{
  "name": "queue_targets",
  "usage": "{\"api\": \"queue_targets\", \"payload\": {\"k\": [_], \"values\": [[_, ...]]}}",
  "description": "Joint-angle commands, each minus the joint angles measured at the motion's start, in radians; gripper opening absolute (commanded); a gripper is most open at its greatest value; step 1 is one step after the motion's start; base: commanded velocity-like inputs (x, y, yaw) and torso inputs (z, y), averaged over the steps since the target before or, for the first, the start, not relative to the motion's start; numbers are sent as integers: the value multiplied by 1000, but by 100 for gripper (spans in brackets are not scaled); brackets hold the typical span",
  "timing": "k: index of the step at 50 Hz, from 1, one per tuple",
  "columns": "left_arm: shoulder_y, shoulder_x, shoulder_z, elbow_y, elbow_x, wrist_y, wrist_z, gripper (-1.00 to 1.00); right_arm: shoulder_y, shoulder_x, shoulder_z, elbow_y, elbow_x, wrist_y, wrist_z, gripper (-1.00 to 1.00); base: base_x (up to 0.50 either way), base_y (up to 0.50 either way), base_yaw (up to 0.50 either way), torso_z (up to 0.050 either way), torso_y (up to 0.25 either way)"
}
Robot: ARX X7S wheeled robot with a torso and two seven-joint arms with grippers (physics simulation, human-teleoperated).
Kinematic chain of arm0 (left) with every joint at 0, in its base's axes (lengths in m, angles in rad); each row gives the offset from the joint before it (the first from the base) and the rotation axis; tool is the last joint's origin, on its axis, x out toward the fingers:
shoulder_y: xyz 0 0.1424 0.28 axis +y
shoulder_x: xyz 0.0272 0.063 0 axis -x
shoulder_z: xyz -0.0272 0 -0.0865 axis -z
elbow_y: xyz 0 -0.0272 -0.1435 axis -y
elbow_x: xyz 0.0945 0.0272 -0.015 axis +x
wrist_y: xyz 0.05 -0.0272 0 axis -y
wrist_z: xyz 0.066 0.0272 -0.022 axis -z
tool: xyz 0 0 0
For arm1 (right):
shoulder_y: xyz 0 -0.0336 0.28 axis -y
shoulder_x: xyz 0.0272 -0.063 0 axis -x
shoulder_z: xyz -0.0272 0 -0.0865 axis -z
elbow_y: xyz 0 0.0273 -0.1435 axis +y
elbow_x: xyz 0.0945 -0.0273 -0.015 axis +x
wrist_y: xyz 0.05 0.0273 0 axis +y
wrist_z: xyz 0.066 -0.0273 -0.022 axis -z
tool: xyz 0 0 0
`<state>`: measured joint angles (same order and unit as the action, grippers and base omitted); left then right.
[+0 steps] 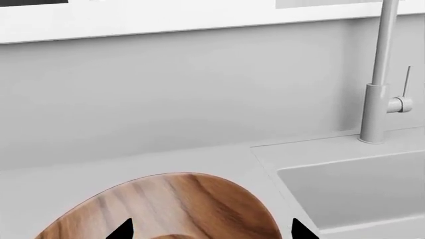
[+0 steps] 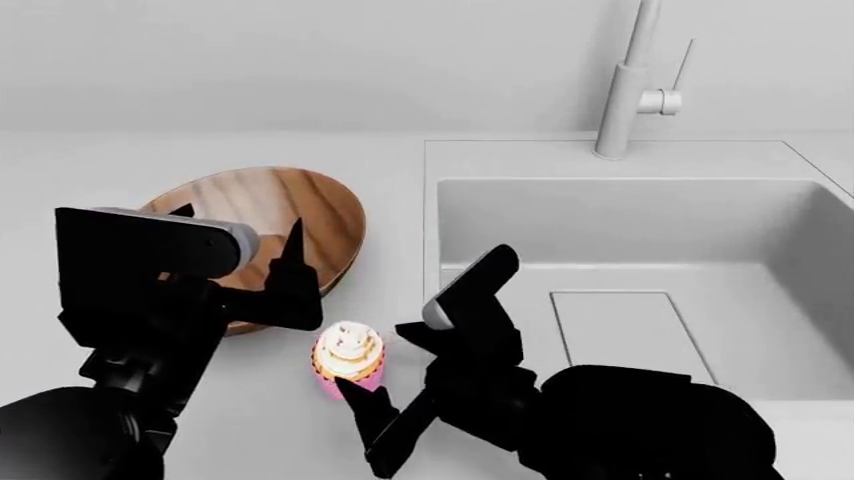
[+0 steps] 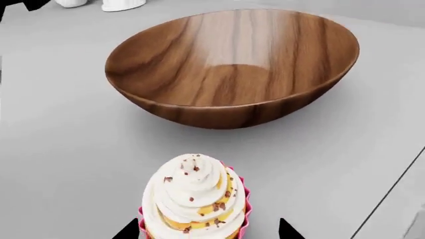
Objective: Move the fresh-baked cupcake off the tray onto the counter, and place the bowl used for mixing into the sink.
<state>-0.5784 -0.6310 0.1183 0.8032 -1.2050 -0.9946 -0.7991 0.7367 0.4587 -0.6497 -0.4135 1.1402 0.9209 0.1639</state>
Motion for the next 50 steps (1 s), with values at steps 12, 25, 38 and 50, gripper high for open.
{"api": "queue_targets", "payload": {"k": [12,25,38,50], "values": [[-59,-13,0,10,-70,-28,-47,100,-52,91,70,-185,123,24,146,100,0,0,0,0,0],[-121,-22,16,7,-145,-67,-93,100,-89,184,188,-329,223,-30,260,100,0,0,0,0,0],[-325,-66,50,-72,-482,-124,-268,100,-113,271,310,-404,256,-109,311,100,0,0,0,0,0],[-522,-80,158,-166,-727,-148,-352,100,-92,337,413,-488,297,-167,377,100,0,0,0,0,0]]}}
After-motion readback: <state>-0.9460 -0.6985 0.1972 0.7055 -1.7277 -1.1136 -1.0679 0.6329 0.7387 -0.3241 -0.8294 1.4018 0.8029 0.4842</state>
